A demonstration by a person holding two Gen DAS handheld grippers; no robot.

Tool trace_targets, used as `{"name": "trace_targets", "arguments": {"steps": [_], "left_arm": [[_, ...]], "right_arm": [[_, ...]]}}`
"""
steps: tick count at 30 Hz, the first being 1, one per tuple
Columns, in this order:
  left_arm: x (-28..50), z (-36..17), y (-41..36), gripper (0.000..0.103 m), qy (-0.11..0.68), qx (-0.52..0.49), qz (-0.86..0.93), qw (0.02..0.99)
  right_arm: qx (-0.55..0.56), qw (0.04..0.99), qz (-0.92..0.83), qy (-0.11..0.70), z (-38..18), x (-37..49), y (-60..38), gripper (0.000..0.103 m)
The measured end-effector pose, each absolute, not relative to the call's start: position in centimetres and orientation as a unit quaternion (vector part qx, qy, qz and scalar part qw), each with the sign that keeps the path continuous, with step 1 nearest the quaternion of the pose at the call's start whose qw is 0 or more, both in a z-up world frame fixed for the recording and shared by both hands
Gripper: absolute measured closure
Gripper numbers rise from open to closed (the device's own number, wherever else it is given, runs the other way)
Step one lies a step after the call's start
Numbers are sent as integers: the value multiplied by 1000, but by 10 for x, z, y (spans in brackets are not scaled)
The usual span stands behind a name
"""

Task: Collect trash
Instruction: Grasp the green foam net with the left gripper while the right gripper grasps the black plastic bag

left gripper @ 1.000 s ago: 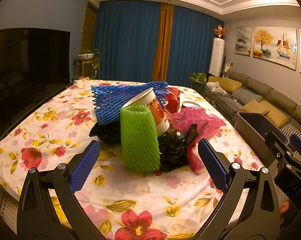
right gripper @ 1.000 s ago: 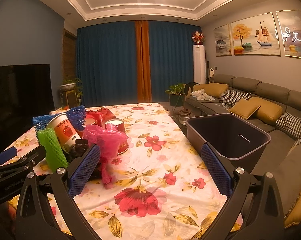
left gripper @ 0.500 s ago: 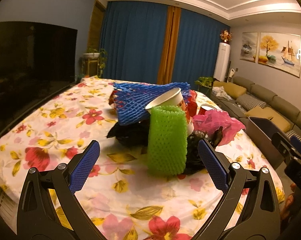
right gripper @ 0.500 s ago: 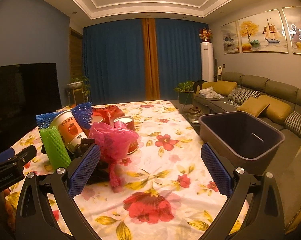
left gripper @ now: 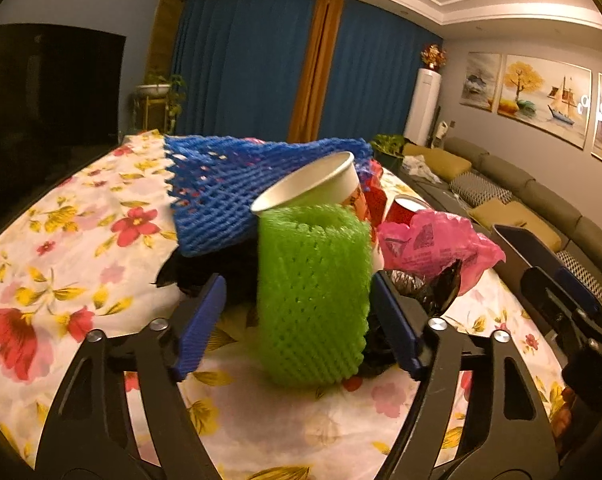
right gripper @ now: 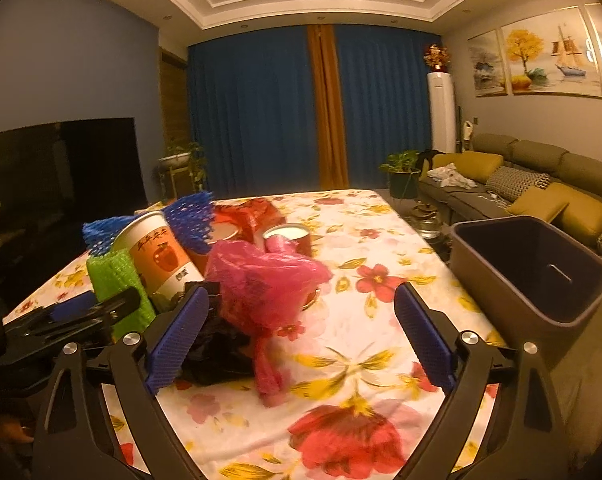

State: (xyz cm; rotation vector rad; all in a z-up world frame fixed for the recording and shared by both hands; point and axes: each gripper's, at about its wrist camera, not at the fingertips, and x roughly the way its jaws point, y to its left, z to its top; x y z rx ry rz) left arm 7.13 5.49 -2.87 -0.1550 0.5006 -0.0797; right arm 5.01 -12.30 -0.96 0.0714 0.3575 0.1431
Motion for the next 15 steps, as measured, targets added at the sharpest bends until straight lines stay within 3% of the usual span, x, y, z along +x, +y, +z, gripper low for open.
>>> {"name": "trace_targets", "arguments": {"steps": [6, 9, 15], "left_arm": [[71, -31, 58, 64, 244, -86, -59, 964], [66, -31, 63, 84, 238, -96, -63, 964], [46, -23, 78, 88, 216, -118, -51, 968]], "right_arm": [[30, 976, 99, 192, -18, 57, -112, 24], [27, 973, 114, 197, -22, 57, -103, 30], [10, 969, 144, 203, -27, 60, -82, 39]]}}
